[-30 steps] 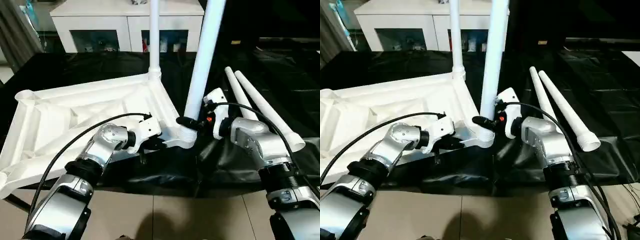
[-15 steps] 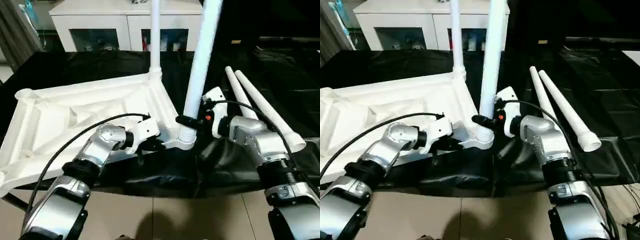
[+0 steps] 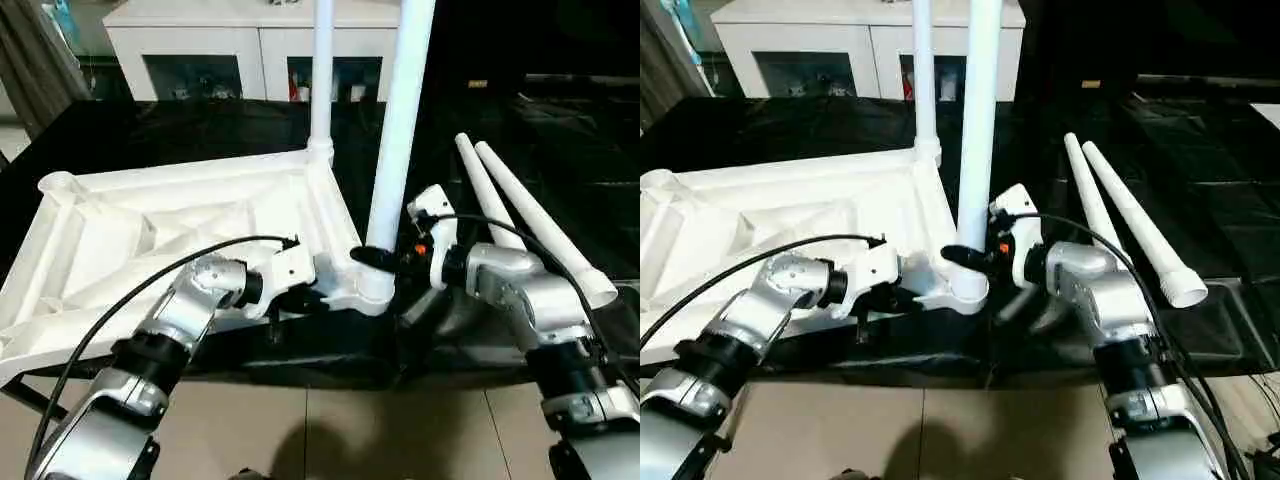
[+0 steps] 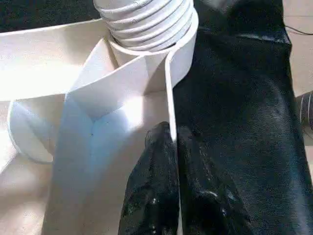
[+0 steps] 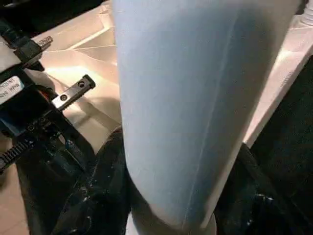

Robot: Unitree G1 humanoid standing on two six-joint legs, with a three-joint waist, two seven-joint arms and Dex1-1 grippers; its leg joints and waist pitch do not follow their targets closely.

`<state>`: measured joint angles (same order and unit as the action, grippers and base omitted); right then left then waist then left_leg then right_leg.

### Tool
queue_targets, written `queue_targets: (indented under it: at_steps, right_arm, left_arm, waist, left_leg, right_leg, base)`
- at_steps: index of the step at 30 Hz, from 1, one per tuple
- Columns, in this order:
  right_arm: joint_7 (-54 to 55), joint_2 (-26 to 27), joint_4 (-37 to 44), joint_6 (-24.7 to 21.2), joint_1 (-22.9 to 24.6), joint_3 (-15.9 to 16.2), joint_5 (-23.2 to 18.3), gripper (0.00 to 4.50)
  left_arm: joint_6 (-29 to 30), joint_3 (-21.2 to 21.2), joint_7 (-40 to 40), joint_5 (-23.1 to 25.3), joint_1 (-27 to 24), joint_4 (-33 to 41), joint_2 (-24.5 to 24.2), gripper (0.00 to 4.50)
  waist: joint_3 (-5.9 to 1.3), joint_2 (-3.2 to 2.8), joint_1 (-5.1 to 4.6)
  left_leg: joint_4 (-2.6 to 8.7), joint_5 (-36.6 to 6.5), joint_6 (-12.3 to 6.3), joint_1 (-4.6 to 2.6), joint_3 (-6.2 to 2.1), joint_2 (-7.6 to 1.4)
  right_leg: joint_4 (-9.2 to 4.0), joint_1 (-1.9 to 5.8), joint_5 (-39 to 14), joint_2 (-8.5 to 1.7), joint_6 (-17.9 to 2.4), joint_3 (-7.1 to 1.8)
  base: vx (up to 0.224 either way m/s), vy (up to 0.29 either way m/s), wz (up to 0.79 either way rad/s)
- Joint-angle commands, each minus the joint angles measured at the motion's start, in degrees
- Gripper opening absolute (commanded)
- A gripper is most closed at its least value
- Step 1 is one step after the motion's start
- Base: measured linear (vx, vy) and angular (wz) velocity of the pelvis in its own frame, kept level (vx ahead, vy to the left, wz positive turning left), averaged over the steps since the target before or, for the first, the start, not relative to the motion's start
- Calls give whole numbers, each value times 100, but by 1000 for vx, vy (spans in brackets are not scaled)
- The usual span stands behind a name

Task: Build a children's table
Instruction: Insert table leg to table base

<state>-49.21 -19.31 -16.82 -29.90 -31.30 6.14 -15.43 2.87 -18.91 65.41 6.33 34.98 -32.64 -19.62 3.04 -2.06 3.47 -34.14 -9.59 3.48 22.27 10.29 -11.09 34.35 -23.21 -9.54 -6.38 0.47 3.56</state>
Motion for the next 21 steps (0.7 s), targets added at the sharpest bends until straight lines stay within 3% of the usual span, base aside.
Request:
queue_targets:
  at_steps: [1,8,11,19,21]
  right_arm:
    - [177,-98,-44,-97,164,-26,120,185]
    - [457,134,114,121,565,-221,8,185]
    - [609,256,87,265,736,-356,-52,185]
    - [933,532,123,558,1161,-601,-171,185]
    - [1016,628,246,887,1435,-578,-95,185]
  left_arm:
    - [-27,-154,286,-77,-23,309,7,0]
    - [214,-72,42,-82,-110,445,-1,0]
    - [277,-25,6,-113,-122,461,-5,0]
    - [316,39,-77,-121,-91,417,1,0]
    - [323,77,-147,-128,-48,358,12,0]
  waist:
    - [-410,55,-2]
    - [-419,49,-4]
    - [-410,18,-10]
    - [-405,8,-30]
    - [-407,-14,-20]
  left_leg:
    - [445,-1393,-148,-117,-14,-165]
    - [446,-1365,-121,-116,-17,-162]
    - [458,-1506,-83,-121,-24,-156]
    - [486,-1726,2,-122,-45,-154]
    - [485,-1725,9,-122,-40,-156]
  right_leg:
    - [-350,255,-1222,-167,-1326,-183]
    - [-348,253,-1089,-164,-1309,-185]
    - [-364,241,-1215,-162,-1290,-183]
    - [-391,239,-1400,-159,-1198,-181]
    - [-393,231,-1291,-162,-1191,-186]
  base:
    - [0,0,0]
    - [0,0,0]
    - [0,0,0]
    - [0,0,0]
    - [0,0,0]
